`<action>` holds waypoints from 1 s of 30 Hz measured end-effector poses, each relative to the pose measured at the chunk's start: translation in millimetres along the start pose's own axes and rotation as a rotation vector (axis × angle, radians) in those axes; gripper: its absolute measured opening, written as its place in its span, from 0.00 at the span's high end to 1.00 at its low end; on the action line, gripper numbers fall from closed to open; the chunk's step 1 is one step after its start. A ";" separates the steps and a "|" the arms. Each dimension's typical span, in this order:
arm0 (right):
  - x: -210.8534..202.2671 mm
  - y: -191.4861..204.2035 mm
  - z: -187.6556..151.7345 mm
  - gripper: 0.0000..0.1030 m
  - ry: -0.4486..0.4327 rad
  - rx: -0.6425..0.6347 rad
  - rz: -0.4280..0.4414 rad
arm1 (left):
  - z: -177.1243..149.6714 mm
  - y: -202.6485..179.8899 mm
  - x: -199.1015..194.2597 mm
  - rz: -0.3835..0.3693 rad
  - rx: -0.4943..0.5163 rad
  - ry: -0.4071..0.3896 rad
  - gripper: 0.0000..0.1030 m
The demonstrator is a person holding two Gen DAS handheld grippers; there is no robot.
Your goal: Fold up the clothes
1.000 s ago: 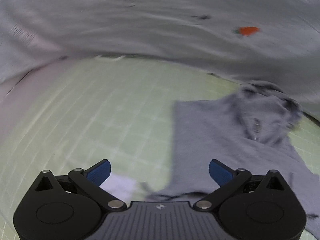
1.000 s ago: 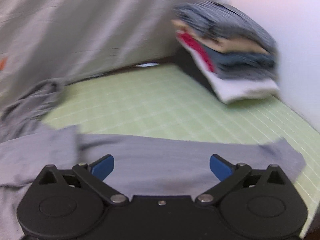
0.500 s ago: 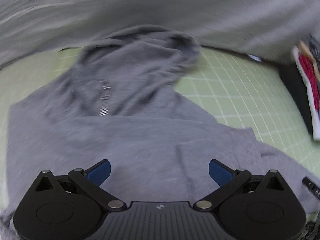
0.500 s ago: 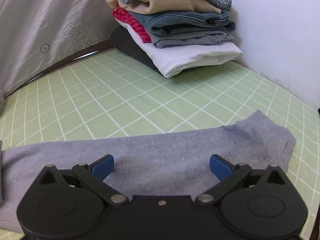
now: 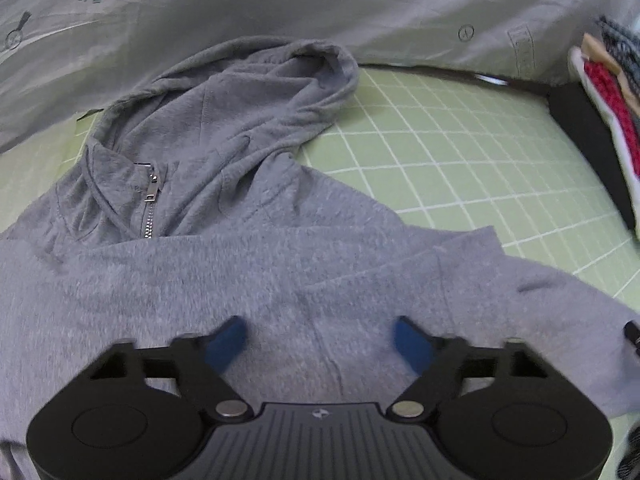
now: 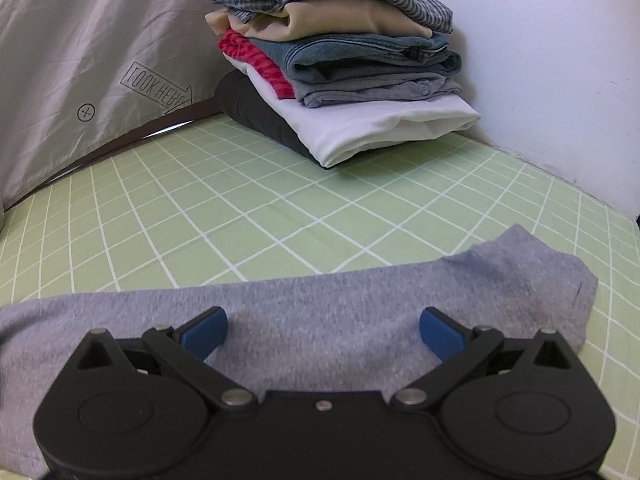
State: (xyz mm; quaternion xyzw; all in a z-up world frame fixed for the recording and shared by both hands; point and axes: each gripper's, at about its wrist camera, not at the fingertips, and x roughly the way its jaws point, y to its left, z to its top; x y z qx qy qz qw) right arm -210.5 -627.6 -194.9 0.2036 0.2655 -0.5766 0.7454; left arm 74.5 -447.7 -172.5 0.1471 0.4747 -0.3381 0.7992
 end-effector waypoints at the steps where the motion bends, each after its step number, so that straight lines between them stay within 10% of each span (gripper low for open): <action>1: 0.2 0.1 0.0 0.00 0.000 0.000 -0.001 | -1.6 -2.0 -1.9 0.001 0.009 -0.004 0.41; 9: 0.3 -0.1 0.2 0.00 0.000 0.000 -0.001 | -8.8 -15.2 -15.6 -0.004 0.076 -0.037 0.87; 30: 0.0 1.5 0.8 0.00 0.000 0.001 -0.004 | 0.3 55.9 -60.5 -0.043 -0.092 -0.102 0.95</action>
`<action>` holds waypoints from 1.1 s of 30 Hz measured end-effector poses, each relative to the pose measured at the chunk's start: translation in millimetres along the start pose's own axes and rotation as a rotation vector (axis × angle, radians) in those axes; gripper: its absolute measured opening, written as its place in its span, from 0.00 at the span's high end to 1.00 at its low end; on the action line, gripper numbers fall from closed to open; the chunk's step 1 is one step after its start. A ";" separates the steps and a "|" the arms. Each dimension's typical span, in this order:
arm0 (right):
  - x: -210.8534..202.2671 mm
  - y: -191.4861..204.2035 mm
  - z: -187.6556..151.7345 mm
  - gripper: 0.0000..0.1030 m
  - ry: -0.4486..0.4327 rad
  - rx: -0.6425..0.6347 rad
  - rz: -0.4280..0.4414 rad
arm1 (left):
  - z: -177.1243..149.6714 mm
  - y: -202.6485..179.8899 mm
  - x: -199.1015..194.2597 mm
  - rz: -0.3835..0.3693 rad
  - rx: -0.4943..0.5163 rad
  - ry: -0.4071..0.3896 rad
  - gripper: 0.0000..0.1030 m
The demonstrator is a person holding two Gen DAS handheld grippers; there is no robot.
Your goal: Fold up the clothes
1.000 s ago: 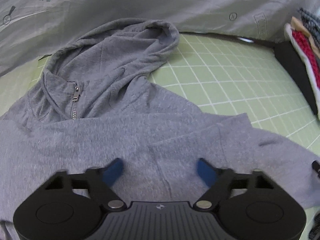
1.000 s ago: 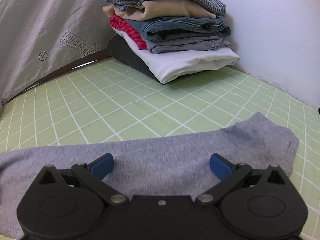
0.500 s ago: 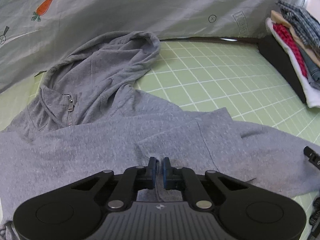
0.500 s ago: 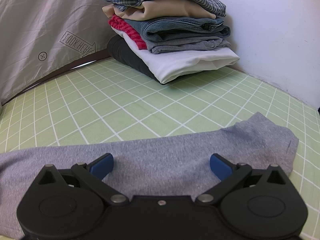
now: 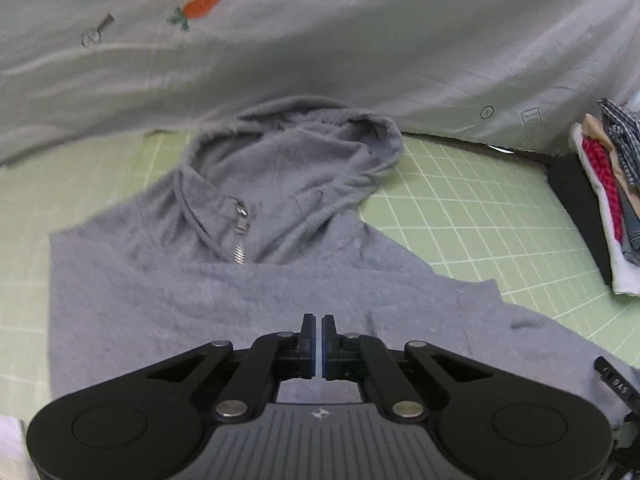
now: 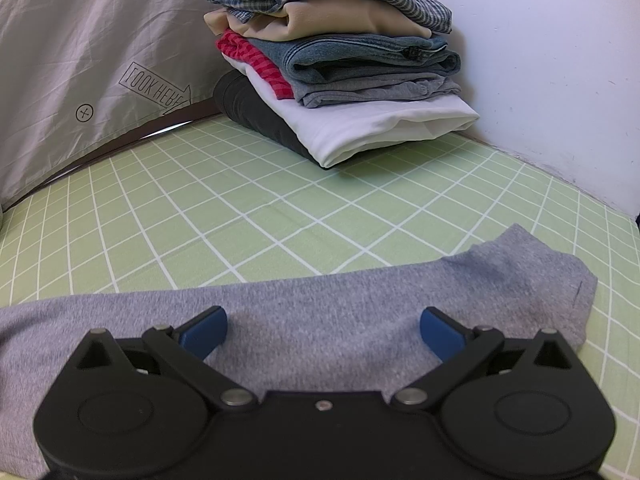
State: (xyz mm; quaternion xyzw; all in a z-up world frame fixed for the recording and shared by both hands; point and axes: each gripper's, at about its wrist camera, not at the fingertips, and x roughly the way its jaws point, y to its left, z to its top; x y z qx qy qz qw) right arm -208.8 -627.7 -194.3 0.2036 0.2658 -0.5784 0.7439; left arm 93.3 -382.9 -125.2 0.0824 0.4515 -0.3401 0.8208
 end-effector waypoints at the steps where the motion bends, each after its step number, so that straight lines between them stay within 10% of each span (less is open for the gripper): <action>1: 0.0 0.0 0.0 0.00 0.000 0.000 0.000 | -1.1 -3.4 5.6 -0.011 0.011 0.016 0.90; 20: 1.7 -0.2 0.8 0.00 0.001 -0.002 0.003 | -9.4 -38.7 48.2 -0.117 0.001 0.143 0.68; 23: 2.3 -0.4 1.3 0.00 0.001 -0.002 0.003 | -10.9 -42.5 48.2 -0.110 0.038 0.136 0.76; 24: 2.6 -0.5 1.4 0.00 0.001 -0.002 0.003 | -10.8 -42.4 47.6 -0.109 0.043 0.132 0.95; 33: 2.8 -0.8 1.2 0.00 0.001 -0.001 0.003 | -2.1 -16.3 16.0 -0.069 0.037 0.031 0.96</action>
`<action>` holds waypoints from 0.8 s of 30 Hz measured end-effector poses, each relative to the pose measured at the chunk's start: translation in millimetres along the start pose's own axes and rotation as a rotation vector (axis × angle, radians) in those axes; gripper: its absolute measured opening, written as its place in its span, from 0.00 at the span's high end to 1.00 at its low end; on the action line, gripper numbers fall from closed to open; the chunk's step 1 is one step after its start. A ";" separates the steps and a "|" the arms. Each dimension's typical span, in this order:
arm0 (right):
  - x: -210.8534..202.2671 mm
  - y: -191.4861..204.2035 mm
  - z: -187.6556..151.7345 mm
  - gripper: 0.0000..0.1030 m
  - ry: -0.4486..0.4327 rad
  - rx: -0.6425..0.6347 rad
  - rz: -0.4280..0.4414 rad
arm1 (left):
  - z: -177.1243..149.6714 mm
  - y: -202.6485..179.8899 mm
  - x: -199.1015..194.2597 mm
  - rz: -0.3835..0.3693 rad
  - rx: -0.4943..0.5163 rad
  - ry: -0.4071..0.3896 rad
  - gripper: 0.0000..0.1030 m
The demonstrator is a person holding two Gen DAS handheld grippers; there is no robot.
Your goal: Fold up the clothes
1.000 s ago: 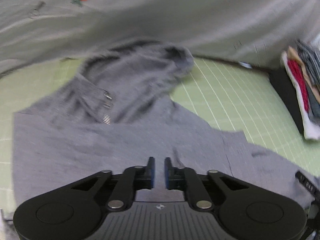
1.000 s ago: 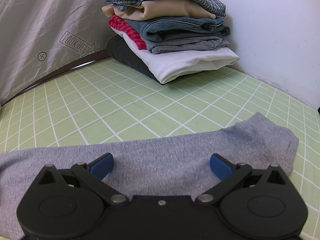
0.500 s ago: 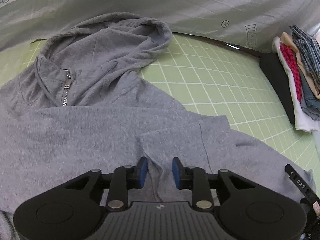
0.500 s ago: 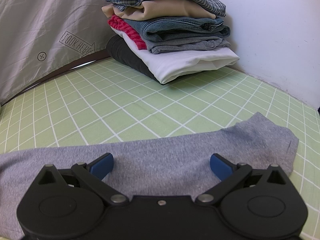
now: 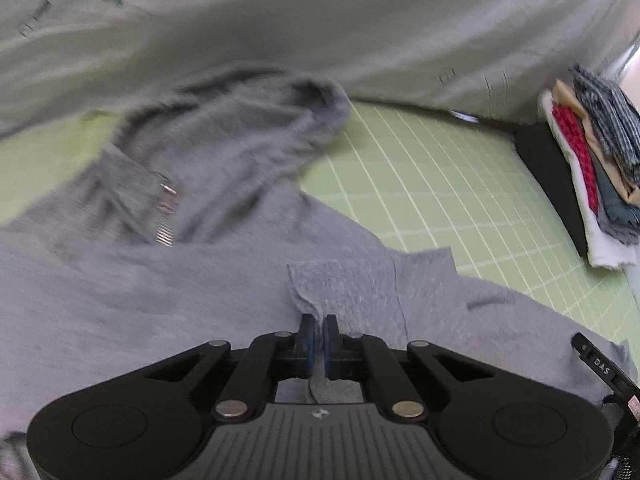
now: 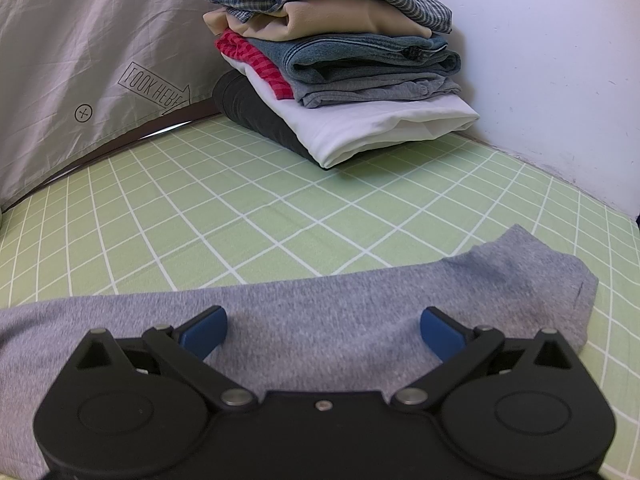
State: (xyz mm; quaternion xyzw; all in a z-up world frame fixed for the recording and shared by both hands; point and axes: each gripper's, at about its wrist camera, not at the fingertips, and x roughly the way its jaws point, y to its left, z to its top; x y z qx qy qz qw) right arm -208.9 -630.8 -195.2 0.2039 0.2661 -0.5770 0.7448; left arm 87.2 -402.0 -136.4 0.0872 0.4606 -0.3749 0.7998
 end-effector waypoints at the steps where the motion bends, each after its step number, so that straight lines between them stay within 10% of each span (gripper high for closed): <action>1: -0.1 0.1 -0.1 0.00 0.000 0.000 0.000 | 1.3 6.9 -6.9 0.019 -0.004 -0.019 0.96; 17: -0.1 0.2 -0.4 0.00 0.000 0.001 -0.001 | -9.3 176.5 -67.4 0.379 -0.320 -0.104 0.95; 24: -0.6 -1.1 -0.2 0.00 0.002 -0.007 0.012 | -20.5 182.7 -51.2 0.408 -0.361 -0.041 0.75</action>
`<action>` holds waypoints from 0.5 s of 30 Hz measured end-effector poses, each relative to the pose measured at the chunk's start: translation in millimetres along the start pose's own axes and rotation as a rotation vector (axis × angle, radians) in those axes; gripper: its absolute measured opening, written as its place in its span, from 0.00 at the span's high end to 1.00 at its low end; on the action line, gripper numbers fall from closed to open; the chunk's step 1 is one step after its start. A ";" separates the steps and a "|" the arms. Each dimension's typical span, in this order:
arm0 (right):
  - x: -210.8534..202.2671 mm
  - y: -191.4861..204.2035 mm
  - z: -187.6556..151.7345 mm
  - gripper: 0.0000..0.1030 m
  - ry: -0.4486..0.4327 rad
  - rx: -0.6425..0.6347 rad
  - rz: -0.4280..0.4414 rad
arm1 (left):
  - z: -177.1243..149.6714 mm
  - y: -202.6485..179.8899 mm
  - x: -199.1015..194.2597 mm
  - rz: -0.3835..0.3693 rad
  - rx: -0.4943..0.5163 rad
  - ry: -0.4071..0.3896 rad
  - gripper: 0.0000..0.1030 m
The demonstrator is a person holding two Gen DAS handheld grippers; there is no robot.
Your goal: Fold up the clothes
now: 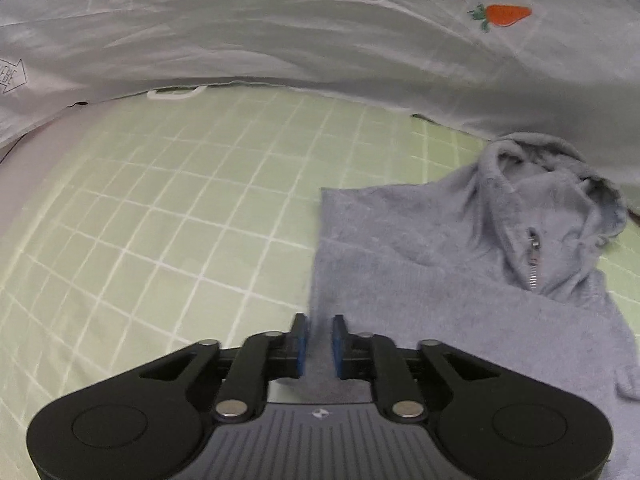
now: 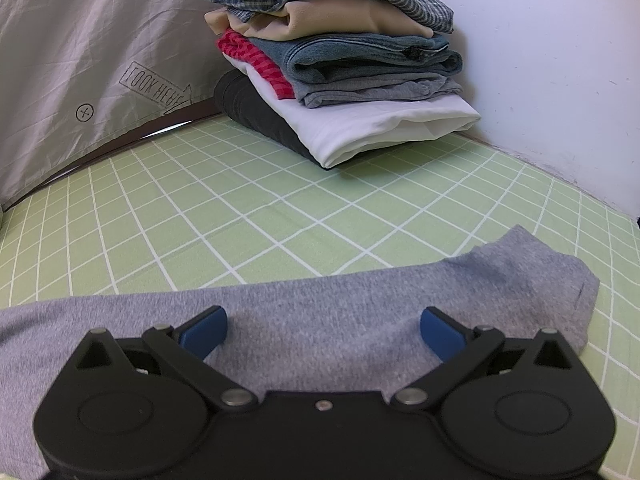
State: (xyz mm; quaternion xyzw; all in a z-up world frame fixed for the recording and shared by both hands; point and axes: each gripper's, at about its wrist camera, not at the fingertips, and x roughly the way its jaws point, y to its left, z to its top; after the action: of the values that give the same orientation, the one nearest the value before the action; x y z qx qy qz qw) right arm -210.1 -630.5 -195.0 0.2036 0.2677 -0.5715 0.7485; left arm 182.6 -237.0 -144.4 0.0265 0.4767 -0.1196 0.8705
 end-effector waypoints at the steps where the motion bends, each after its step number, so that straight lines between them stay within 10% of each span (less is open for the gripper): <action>1: -0.2 -0.6 0.2 0.00 0.001 -0.003 0.006 | 0.4 -2.4 -3.8 -0.002 0.000 -0.014 0.64; 6: -7.2 -13.1 5.6 0.00 -0.020 0.000 -0.026 | -1.3 -22.9 -23.4 0.005 0.111 -0.070 0.34; 15: 6.6 -69.9 23.4 0.00 -0.048 0.004 -0.178 | -6.4 -53.7 -29.0 -0.020 0.187 -0.051 0.28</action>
State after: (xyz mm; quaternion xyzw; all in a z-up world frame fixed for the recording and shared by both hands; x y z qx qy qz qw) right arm -272.2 -668.2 -180.9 0.1667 0.2654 -0.6411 0.7005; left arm 149.8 -282.7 -120.1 0.0999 0.4415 -0.1728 0.8748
